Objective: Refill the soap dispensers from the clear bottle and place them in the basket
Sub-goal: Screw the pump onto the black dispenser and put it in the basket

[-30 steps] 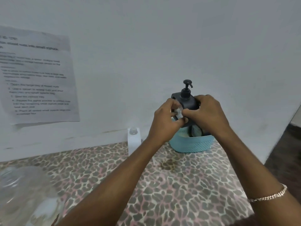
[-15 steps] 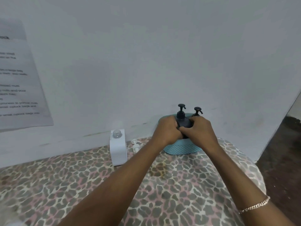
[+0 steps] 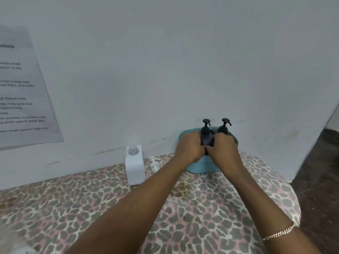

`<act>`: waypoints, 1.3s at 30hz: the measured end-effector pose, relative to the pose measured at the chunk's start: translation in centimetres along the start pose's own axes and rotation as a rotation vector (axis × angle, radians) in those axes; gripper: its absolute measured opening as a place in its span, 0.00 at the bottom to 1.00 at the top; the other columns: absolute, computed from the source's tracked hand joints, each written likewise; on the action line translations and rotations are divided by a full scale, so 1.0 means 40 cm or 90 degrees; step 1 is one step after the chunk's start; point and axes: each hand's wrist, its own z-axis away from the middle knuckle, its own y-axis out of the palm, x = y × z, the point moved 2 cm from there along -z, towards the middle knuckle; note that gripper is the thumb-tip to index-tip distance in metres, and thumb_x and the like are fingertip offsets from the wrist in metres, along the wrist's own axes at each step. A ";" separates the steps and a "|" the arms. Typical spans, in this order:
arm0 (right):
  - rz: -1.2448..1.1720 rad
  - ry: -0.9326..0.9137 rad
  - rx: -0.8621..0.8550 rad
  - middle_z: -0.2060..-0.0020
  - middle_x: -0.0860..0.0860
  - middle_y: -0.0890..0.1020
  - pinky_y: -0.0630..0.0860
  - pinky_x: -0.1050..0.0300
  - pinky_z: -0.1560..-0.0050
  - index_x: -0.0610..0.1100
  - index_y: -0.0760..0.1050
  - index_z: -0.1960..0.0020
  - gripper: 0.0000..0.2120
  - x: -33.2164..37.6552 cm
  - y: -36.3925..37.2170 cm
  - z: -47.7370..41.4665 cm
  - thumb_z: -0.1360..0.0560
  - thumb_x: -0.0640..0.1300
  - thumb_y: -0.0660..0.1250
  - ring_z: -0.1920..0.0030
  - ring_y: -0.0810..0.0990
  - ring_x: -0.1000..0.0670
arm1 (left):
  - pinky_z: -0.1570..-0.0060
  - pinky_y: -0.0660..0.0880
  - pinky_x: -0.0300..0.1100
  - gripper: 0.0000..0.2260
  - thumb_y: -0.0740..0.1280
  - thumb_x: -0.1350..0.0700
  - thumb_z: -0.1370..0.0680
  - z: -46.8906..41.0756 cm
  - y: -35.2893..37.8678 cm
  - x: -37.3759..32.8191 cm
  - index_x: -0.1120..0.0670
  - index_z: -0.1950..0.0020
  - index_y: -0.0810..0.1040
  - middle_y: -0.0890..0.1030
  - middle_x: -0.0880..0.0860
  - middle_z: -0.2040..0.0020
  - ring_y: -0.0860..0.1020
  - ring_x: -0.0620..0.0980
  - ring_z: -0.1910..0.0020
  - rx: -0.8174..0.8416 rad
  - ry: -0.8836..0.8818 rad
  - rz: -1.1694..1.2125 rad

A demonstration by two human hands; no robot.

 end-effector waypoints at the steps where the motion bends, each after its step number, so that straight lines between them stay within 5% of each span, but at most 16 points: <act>1: 0.011 -0.004 -0.005 0.68 0.46 0.79 0.73 0.53 0.67 0.39 0.75 0.64 0.10 -0.003 0.005 0.005 0.26 0.38 0.72 0.68 0.77 0.48 | 0.70 0.61 0.40 0.20 0.71 0.64 0.25 0.002 -0.001 -0.001 0.49 0.65 0.62 0.69 0.47 0.67 0.66 0.45 0.69 0.000 0.007 0.005; 9: 0.059 -0.032 -0.056 0.49 0.44 0.75 0.68 0.56 0.60 0.40 0.80 0.56 0.04 -0.008 0.025 0.029 0.22 0.35 0.69 0.63 0.71 0.49 | 0.60 0.67 0.44 0.21 0.73 0.61 0.24 0.000 0.002 -0.003 0.47 0.64 0.62 0.72 0.47 0.66 0.73 0.52 0.61 0.010 0.020 0.004; 20: 0.088 -0.027 -0.057 0.34 0.36 0.70 0.76 0.52 0.54 0.35 0.81 0.51 0.04 0.005 0.042 0.026 0.24 0.30 0.68 0.60 0.76 0.43 | 0.58 0.71 0.45 0.17 0.73 0.59 0.22 -0.012 0.006 0.009 0.48 0.62 0.66 0.76 0.49 0.61 0.76 0.53 0.57 0.019 0.020 -0.009; 25: 0.208 -0.031 -0.062 0.30 0.40 0.67 0.65 0.51 0.41 0.41 0.83 0.48 0.10 0.014 0.041 0.035 0.22 0.33 0.64 0.40 0.70 0.37 | 0.57 0.74 0.48 0.10 0.66 0.63 0.22 -0.010 0.008 0.005 0.51 0.56 0.69 0.79 0.52 0.57 0.78 0.55 0.56 0.036 0.020 -0.017; 30: 0.246 -0.038 -0.071 0.30 0.40 0.67 0.60 0.52 0.43 0.43 0.83 0.49 0.11 0.011 0.044 0.032 0.21 0.34 0.63 0.38 0.69 0.37 | 0.57 0.72 0.47 0.10 0.63 0.64 0.21 -0.008 0.005 0.002 0.50 0.56 0.68 0.77 0.50 0.60 0.77 0.54 0.56 0.054 0.025 -0.029; 34: 0.256 -0.048 -0.075 0.31 0.39 0.68 0.64 0.48 0.35 0.43 0.83 0.49 0.13 0.018 0.042 0.038 0.20 0.34 0.61 0.40 0.68 0.38 | 0.52 0.76 0.50 0.06 0.64 0.62 0.20 -0.009 -0.001 0.006 0.53 0.46 0.71 0.78 0.51 0.55 0.77 0.54 0.53 0.100 0.028 -0.040; 37: 0.254 -0.049 -0.075 0.30 0.39 0.67 0.65 0.47 0.34 0.42 0.83 0.49 0.12 0.019 0.044 0.043 0.20 0.34 0.61 0.40 0.68 0.38 | 0.54 0.72 0.47 0.12 0.63 0.60 0.18 -0.006 -0.003 0.008 0.59 0.34 0.71 0.79 0.56 0.49 0.76 0.54 0.52 0.127 0.029 -0.053; 39: 0.226 -0.047 -0.083 0.31 0.38 0.68 0.67 0.47 0.36 0.41 0.83 0.49 0.11 0.017 0.048 0.046 0.21 0.33 0.62 0.40 0.69 0.37 | 0.55 0.71 0.46 0.12 0.63 0.60 0.18 0.003 -0.007 0.007 0.60 0.35 0.71 0.78 0.55 0.51 0.75 0.54 0.53 0.123 0.031 -0.056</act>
